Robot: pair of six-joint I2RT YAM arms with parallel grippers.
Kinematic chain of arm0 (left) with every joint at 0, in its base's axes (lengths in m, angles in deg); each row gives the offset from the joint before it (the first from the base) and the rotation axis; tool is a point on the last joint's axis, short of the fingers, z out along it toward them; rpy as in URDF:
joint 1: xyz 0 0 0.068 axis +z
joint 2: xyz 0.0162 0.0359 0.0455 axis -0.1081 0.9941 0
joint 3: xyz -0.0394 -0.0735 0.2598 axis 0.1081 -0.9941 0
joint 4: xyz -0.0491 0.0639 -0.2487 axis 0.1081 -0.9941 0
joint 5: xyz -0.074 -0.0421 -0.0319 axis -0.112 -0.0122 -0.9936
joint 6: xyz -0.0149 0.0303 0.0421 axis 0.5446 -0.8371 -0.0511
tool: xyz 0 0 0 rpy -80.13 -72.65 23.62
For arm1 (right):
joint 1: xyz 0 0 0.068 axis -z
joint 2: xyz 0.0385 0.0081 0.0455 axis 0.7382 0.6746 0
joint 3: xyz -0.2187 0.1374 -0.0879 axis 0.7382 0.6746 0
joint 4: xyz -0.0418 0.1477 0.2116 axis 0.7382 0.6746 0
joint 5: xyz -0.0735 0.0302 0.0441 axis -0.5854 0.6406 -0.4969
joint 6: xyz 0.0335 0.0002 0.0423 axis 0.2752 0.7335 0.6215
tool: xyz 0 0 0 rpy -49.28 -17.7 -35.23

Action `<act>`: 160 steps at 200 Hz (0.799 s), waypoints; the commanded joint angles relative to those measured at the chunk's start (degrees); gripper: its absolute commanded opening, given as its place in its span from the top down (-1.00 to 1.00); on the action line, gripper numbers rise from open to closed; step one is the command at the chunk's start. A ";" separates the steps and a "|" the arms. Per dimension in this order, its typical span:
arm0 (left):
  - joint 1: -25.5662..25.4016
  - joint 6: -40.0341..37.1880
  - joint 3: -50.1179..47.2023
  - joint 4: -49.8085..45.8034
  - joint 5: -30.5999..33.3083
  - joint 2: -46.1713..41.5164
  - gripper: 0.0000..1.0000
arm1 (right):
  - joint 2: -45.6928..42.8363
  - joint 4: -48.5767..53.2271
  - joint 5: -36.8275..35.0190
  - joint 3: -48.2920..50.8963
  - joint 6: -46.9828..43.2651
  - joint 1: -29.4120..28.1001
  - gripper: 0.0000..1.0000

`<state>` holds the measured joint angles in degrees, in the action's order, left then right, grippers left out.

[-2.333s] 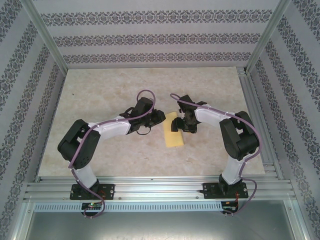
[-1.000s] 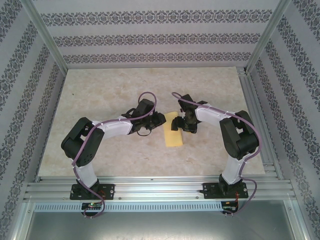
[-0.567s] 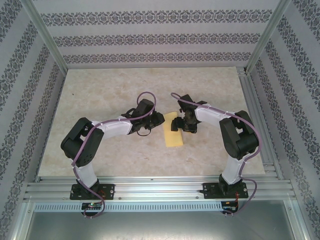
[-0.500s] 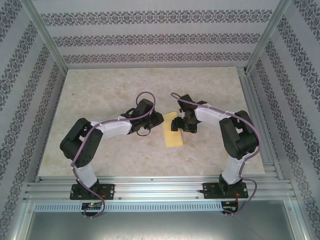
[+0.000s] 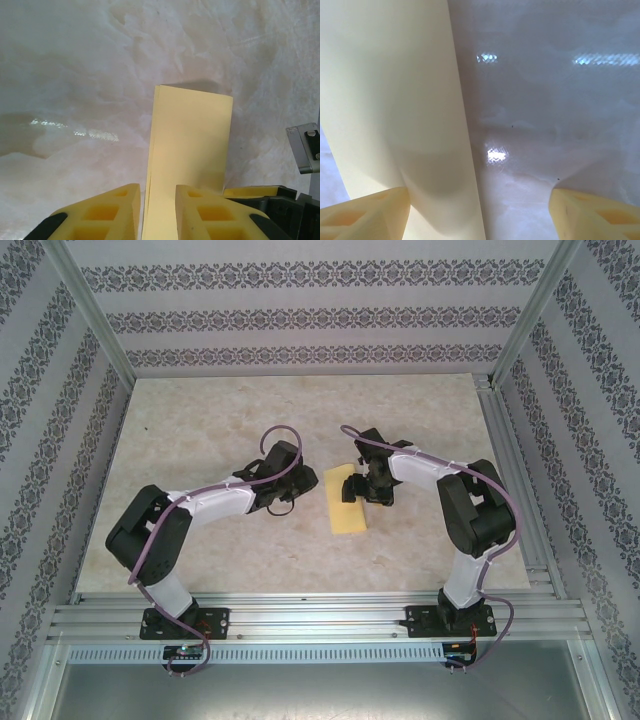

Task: Fold a paper plane with a square sheet of paper (pick it up from the middle)
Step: Hold the square sheet of paper at the center of the table.

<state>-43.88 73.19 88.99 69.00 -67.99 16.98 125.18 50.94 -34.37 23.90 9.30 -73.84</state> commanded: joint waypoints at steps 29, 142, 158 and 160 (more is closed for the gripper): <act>-0.47 -1.51 2.30 3.55 -5.39 2.83 0.51 | 3.42 -0.14 -1.80 -0.08 0.30 -0.63 -0.51; -1.78 2.45 5.06 12.93 -14.51 12.07 0.66 | 3.52 0.62 -2.53 -0.07 0.11 -0.72 -0.52; -1.99 2.80 5.49 12.93 -14.62 12.98 0.66 | 3.41 0.53 -2.51 0.10 0.18 -0.72 -0.52; -1.97 2.83 5.44 12.93 -14.74 13.05 0.66 | 3.42 0.53 -2.51 0.17 0.26 -0.77 -0.52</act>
<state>-44.84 74.72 92.49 78.27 -80.99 28.24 125.81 51.99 -35.40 23.10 9.41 -74.21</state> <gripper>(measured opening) 0.170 0.758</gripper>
